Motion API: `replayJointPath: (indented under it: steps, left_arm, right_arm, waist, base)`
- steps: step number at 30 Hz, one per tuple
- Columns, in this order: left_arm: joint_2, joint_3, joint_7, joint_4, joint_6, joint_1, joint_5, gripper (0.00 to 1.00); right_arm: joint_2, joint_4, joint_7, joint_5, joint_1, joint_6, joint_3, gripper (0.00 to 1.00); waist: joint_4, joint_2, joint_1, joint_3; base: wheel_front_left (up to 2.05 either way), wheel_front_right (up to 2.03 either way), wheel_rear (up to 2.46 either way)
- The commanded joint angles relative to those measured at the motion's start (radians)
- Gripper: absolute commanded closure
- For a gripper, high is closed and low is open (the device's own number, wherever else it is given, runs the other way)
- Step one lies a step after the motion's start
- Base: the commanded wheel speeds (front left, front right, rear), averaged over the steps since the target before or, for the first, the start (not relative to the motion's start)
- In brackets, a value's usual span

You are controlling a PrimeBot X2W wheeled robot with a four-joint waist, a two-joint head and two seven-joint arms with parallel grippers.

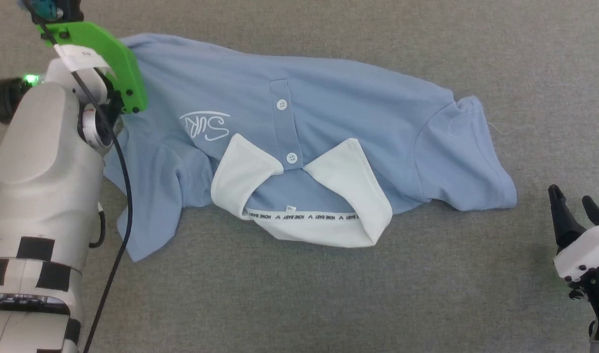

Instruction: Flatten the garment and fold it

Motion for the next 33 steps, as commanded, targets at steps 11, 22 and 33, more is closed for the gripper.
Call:
replayJointPath:
  steps: [11, 22, 33]
  left_arm:
    - [-0.050, 0.076, -0.076, 0.028, -0.079, 0.010, -0.138, 0.00]
    - [-0.013, 0.125, -0.386, -0.175, -0.139, 0.221, -0.161, 0.00]
    - [-0.049, 0.170, -0.569, -0.399, -0.065, 0.636, -0.170, 0.00]
  right_arm:
    - [0.000, -0.006, -0.007, -0.011, -0.028, -0.001, 0.014, 0.00]
    - [0.000, -0.006, -0.020, -0.013, 0.021, -0.001, 0.001, 0.00]
    - [0.000, -0.006, -0.017, -0.001, 0.072, -0.001, 0.010, 0.00]
  waist:
    - [0.046, 0.0000, -0.0001, -0.035]
    - [0.106, 0.0000, -0.0001, -0.158]
    - [0.108, 0.0000, -0.0001, -0.222]
  base:
    - [0.00, 0.00, 0.00]
    - [0.00, 0.00, 0.00]
    - [0.00, 0.00, 0.00]
